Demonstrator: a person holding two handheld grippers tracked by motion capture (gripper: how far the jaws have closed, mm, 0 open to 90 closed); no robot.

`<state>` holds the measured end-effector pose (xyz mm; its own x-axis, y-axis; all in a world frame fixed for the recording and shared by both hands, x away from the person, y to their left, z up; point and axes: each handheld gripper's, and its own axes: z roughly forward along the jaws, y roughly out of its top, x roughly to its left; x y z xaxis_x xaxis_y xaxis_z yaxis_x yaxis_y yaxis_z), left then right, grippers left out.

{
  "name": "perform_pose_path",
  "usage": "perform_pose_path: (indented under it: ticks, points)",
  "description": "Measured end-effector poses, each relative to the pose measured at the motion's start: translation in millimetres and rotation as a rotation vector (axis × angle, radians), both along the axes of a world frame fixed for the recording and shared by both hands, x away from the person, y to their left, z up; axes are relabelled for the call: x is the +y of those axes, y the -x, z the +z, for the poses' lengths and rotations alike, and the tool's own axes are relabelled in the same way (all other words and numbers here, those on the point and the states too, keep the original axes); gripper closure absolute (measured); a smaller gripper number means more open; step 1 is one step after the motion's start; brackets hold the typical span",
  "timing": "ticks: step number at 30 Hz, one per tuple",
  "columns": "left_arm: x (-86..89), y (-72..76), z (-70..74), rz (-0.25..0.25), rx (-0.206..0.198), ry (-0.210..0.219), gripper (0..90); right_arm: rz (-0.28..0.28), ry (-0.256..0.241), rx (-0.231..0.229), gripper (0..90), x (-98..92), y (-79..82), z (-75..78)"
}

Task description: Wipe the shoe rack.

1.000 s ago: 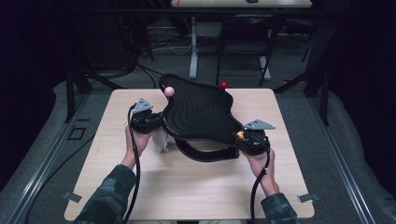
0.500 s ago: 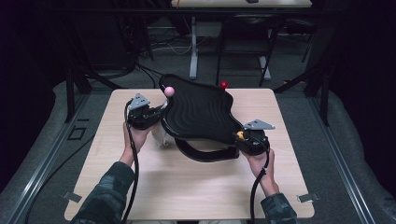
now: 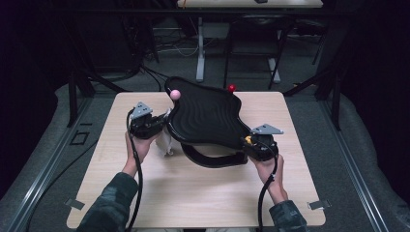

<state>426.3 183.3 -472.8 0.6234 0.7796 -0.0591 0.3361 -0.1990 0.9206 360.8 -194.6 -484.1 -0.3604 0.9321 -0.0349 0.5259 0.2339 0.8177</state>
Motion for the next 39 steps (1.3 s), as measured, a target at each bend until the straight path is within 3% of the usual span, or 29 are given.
perform_pose_path:
  ticks: [12, 18, 23, 27, 29, 30, 31, 32, 39]
  points:
    - [8.3, 10.0, -27.0, 0.018, 0.046, 0.001, 81.1, -0.078, 0.001, -0.008, 60.0, 14.1, 3.4, -1.2]
    - [5.1, 12.2, -42.2, 0.020, 0.066, -0.015, 80.9, -0.086, -0.012, -0.008, 59.7, 18.8, 3.3, -1.6]
    - [-0.3, 11.1, -56.4, 0.017, 0.096, -0.029, 80.9, -0.030, -0.092, 0.034, 59.6, 10.5, 2.0, -0.9]
    - [-4.2, 8.9, -64.8, 0.021, 0.116, -0.029, 80.4, 0.013, -0.108, 0.066, 59.5, 8.5, 1.8, 1.4]
    - [-6.4, 8.7, -69.6, 0.025, 0.119, -0.037, 80.0, 0.065, -0.136, 0.079, 59.5, 5.4, 2.4, 1.1]
    - [-7.9, 8.2, -72.7, 0.026, 0.124, -0.036, 80.0, 0.060, -0.137, 0.065, 59.5, 5.3, 3.0, -0.1]
    - [-9.6, 7.9, -75.8, 0.029, 0.128, -0.038, 80.0, 0.100, -0.157, 0.068, 59.5, 3.7, 3.0, -0.6]
    - [-10.9, 7.3, -78.9, 0.032, 0.132, -0.034, 80.1, 0.084, -0.144, 0.057, 59.5, 4.6, 3.3, -0.9]
    - [-16.5, 2.4, -92.4, 0.058, 0.163, -0.028, 80.3, 0.102, -0.164, 0.047, 59.6, 5.5, 4.0, -2.9]
